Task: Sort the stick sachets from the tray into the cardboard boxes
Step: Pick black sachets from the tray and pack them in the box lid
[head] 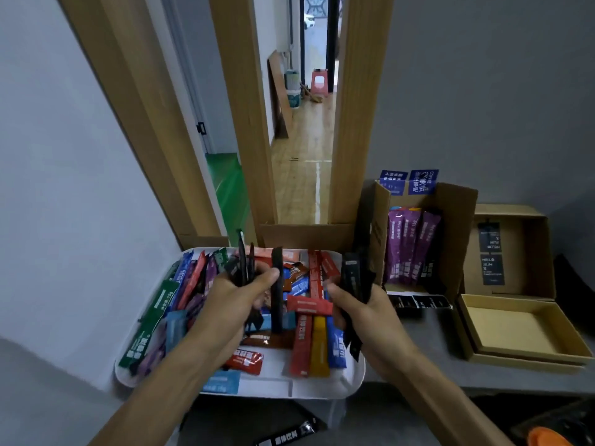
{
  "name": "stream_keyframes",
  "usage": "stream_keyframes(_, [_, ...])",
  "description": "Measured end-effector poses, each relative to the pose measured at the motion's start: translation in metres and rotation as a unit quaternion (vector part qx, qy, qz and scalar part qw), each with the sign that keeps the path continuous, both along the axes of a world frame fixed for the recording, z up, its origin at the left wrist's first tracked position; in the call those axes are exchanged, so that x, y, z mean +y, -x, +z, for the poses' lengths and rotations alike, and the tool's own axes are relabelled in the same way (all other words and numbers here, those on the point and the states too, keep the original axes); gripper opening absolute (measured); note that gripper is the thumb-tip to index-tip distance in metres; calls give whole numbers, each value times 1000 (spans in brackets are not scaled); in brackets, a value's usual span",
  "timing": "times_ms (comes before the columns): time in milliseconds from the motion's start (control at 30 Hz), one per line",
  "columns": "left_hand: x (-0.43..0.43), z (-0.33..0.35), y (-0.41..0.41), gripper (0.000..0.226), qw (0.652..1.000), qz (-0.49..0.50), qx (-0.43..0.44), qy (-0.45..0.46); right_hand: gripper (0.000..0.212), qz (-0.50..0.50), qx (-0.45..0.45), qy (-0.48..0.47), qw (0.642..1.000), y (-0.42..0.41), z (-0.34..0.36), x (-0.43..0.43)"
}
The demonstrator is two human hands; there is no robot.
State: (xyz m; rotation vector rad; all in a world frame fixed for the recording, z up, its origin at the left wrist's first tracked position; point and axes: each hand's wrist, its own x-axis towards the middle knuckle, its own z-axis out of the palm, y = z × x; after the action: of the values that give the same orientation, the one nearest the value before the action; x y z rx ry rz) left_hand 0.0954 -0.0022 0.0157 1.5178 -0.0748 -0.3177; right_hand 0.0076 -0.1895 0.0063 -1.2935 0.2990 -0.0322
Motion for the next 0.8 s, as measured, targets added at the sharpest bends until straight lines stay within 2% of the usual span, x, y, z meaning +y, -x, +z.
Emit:
stream_keyframes(167, [-40,18,30,7,998,13,-30,59,5,29,-42,95,994,12,14,6])
stream_keyframes(233, [-58,24,45,9,996,17,-16,81,16,33,-50,100,993,22,18,2])
stream_keyframes(300, [-75,26,58,10,995,12,11,95,26,33,-44,108,993,32,20,-8])
stream_keyframes(400, [-102,25,67,20,994,-11,49,101,7,1,-19,120,993,54,13,-40])
stream_keyframes(467, [-119,21,70,33,986,-32,99,130,18,-42,33,103,993,75,7,-71])
stream_keyframes(567, [-149,17,79,35,964,-71,167,193,16,-90,69,50,992,110,1,-122])
stream_keyframes(733, [-221,15,117,25,967,-110,141,180,24,-118,92,42,988,155,2,-203])
stream_keyframes(800, [-249,15,132,16,984,-145,71,80,27,-120,74,68,988,163,7,-227])
